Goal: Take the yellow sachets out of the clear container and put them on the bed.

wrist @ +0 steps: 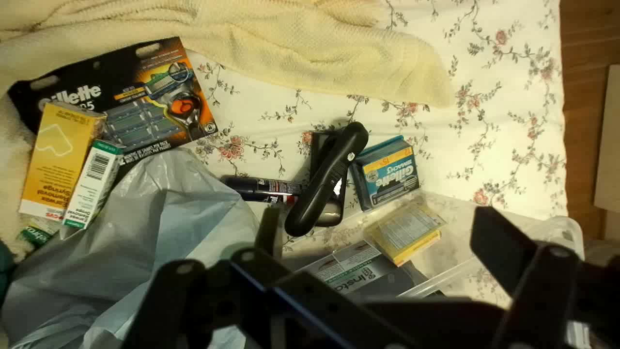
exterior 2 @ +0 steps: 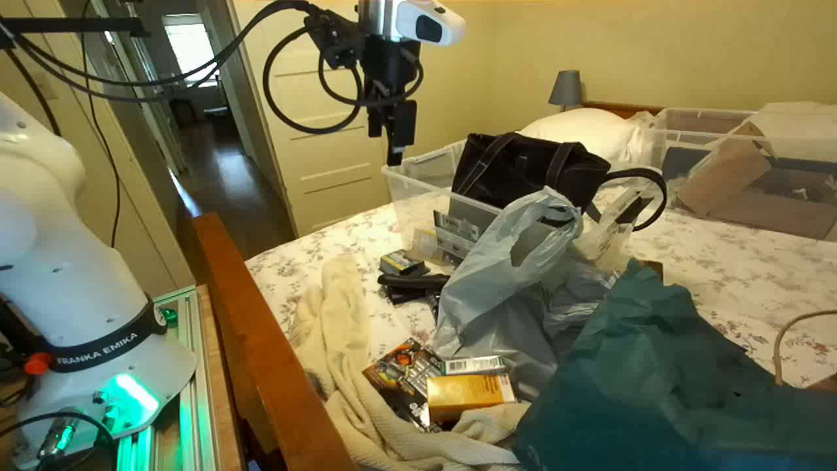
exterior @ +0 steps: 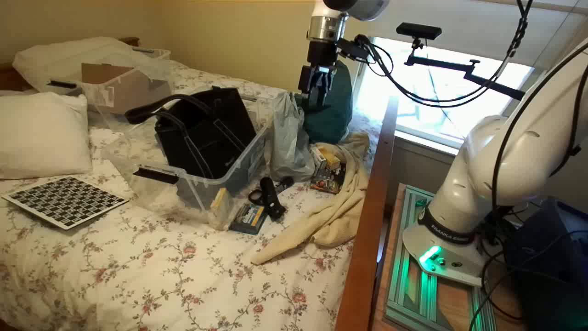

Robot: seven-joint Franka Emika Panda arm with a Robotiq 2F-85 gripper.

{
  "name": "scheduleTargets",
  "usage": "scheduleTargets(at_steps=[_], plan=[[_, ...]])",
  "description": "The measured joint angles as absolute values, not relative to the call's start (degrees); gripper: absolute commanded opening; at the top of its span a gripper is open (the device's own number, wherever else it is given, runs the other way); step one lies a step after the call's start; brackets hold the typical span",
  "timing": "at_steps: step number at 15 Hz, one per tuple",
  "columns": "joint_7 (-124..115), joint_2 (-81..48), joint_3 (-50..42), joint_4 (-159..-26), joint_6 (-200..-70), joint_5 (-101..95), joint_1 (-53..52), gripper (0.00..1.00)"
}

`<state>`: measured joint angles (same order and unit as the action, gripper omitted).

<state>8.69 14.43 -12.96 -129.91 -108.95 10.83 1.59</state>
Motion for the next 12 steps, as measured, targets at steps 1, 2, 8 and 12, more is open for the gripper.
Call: scheduleTargets(at_steps=[1,2,8,12], plan=[[8.7,14.4,-13.0,-129.9,-109.0,10.8,1.6,1.0],[8.7,14.4,-13.0,-129.9,-109.0,10.8,1.6,1.0],[7.1,14.3,-12.3,-129.6,-109.1,11.0,1.9,1.0],[-4.0,11.7,-8.2,-125.6,-110.9,11.9,2.0,1.0]])
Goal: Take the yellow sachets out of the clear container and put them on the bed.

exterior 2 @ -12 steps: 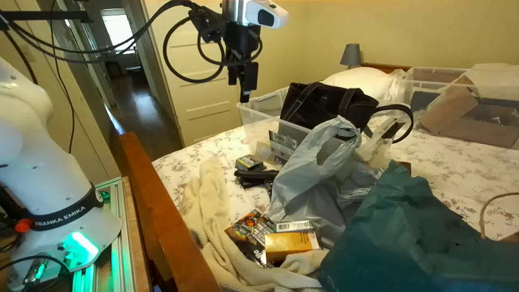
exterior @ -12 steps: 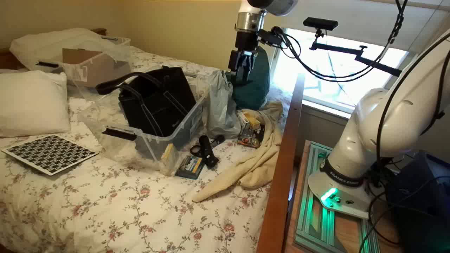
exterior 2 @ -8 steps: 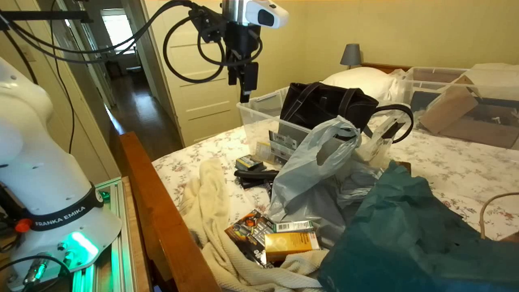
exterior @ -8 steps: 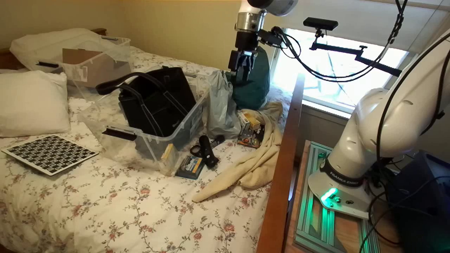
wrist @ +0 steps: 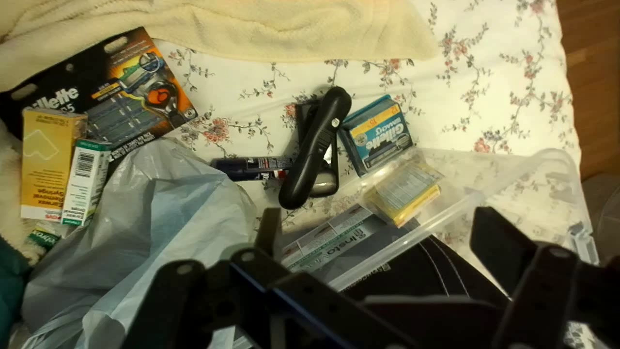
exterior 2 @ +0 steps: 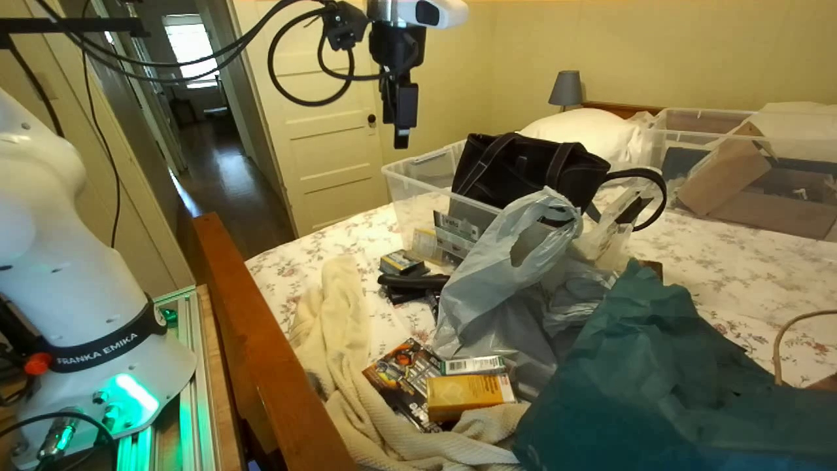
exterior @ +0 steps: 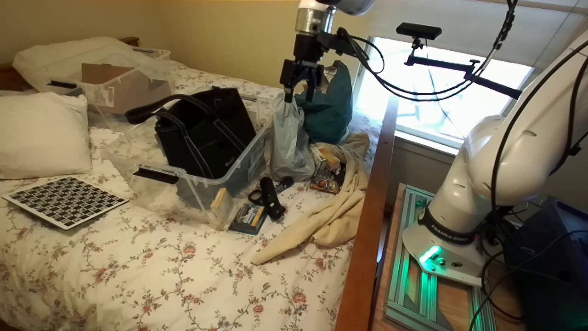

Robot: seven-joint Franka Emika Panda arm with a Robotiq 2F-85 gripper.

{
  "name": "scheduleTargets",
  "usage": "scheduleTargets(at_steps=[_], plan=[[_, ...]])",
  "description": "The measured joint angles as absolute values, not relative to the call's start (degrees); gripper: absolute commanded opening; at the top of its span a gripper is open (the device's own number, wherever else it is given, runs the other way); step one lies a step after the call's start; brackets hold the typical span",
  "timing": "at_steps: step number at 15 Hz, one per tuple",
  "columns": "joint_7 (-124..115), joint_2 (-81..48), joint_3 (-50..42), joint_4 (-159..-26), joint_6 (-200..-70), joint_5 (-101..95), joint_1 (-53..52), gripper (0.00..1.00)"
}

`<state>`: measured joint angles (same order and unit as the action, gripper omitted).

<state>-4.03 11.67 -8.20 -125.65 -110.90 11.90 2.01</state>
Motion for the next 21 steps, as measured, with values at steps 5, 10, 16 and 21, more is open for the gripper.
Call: scheduleTargets(at_steps=[5,10,16,21], plan=[[-17.7,5.9,-2.1,-119.5,-115.1,12.6,1.2,1.0],[-23.8,-1.1,0.6,-115.3,-120.4,12.2,0.1,1.0],[-24.6,-4.8,0.8,-112.6,-122.0,12.2,-0.3,1.0],[-25.5,-5.5,0.8,-112.3,-122.0,12.5,-0.4,1.0]])
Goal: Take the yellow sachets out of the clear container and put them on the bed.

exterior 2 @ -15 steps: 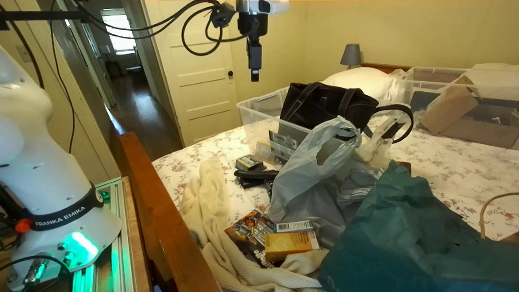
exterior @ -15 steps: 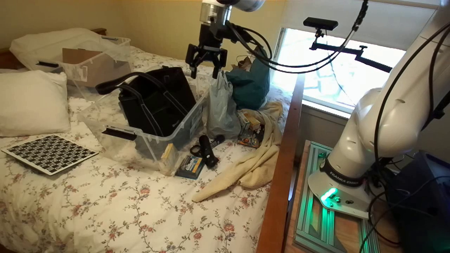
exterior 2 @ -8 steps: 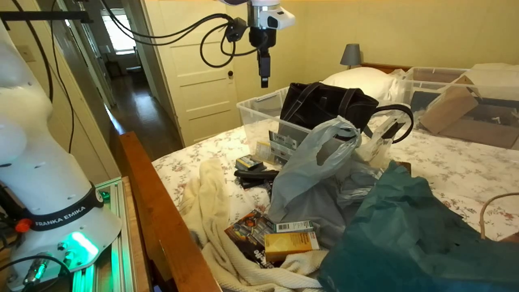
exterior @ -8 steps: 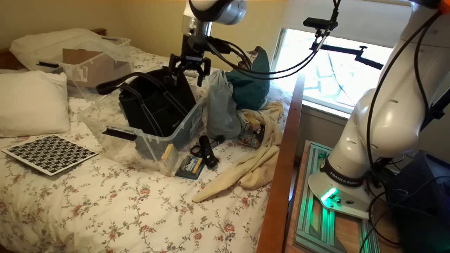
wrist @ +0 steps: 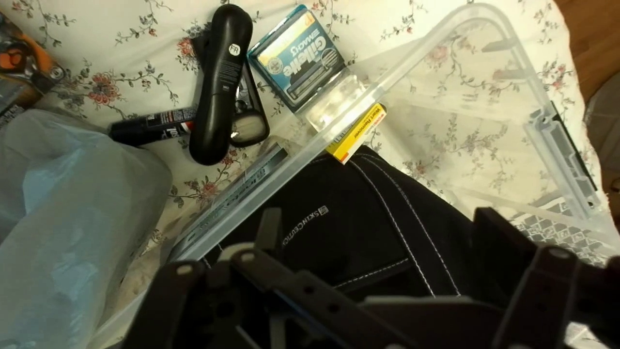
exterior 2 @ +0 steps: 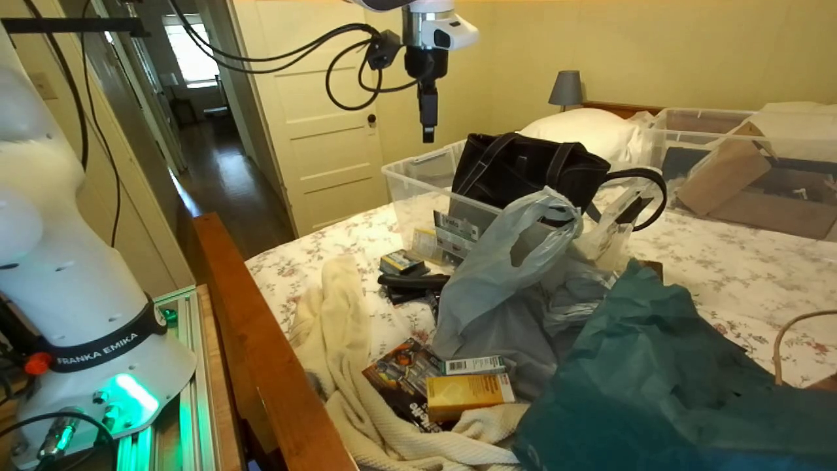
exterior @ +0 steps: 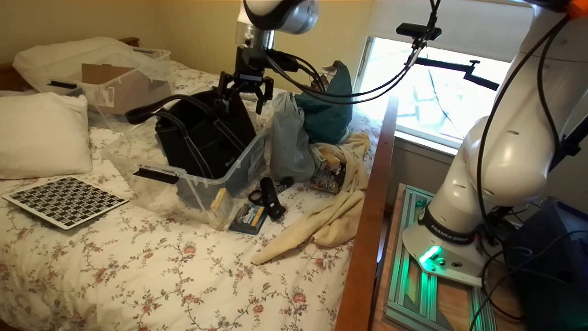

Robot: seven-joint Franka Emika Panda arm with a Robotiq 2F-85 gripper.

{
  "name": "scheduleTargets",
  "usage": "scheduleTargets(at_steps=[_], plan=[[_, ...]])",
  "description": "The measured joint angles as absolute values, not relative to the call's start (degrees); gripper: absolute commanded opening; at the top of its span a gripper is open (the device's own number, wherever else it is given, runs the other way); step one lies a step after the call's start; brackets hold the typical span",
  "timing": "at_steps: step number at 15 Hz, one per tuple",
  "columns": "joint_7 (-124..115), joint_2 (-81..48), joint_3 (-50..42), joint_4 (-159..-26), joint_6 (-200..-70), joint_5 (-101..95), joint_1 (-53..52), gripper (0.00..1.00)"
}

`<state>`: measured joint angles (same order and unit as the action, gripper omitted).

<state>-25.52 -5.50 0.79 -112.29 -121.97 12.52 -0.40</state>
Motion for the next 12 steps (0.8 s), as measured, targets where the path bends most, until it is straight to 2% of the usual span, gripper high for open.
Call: scheduleTargets(at_steps=[12], plan=[[-35.0,-22.1,2.3,-101.8,-122.0,13.0,-5.5,1.0]])
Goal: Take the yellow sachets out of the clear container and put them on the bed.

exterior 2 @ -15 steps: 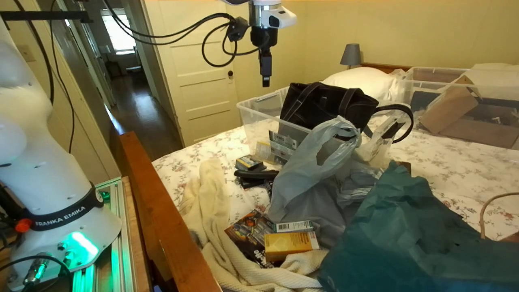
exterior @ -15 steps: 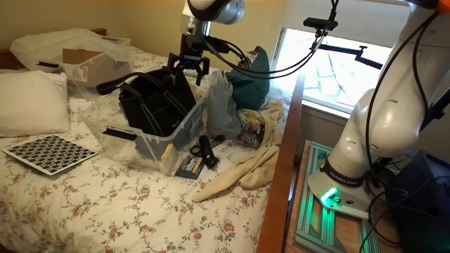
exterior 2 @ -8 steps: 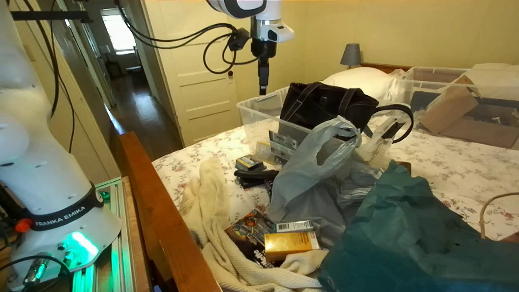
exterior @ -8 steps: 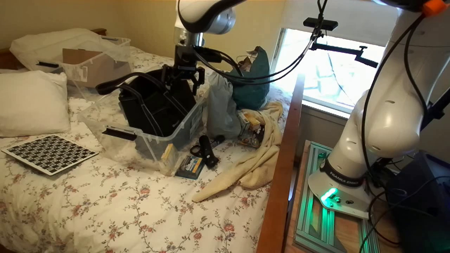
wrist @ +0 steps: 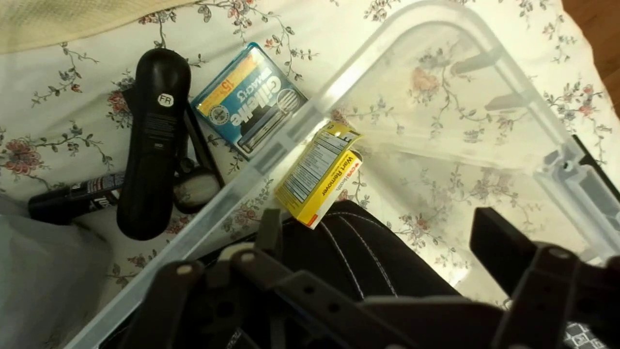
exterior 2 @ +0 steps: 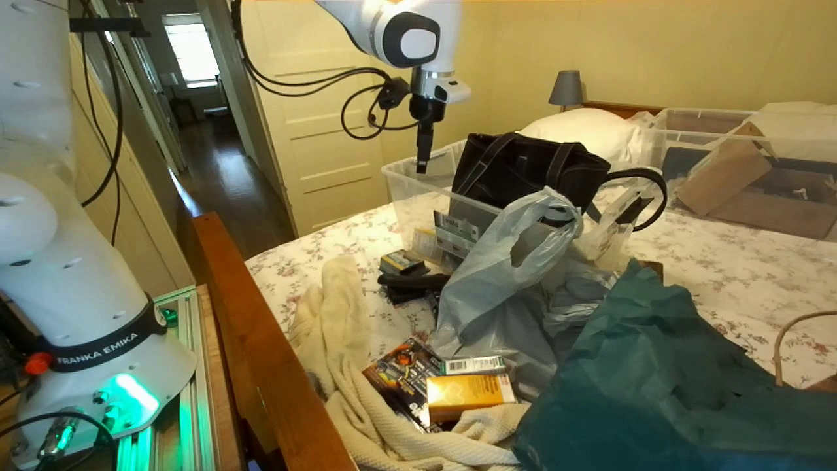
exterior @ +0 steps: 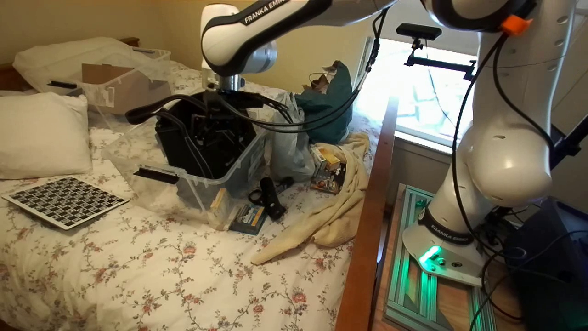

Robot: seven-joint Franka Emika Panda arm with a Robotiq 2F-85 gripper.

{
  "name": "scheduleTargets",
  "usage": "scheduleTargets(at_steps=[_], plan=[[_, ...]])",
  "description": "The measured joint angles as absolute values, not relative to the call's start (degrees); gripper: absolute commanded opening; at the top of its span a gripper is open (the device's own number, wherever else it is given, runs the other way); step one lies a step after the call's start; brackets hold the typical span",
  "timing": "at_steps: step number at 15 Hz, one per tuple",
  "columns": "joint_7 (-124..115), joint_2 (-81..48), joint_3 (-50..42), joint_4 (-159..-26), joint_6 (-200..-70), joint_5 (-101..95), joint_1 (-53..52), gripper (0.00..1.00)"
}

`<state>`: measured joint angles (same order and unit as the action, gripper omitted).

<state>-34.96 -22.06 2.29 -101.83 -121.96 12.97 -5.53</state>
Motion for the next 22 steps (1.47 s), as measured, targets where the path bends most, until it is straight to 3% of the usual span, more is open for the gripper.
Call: scheduleTargets(at_steps=[22], plan=[[-36.4,-38.0,0.4,-88.3,-118.0,12.3,-7.2,1.0]])
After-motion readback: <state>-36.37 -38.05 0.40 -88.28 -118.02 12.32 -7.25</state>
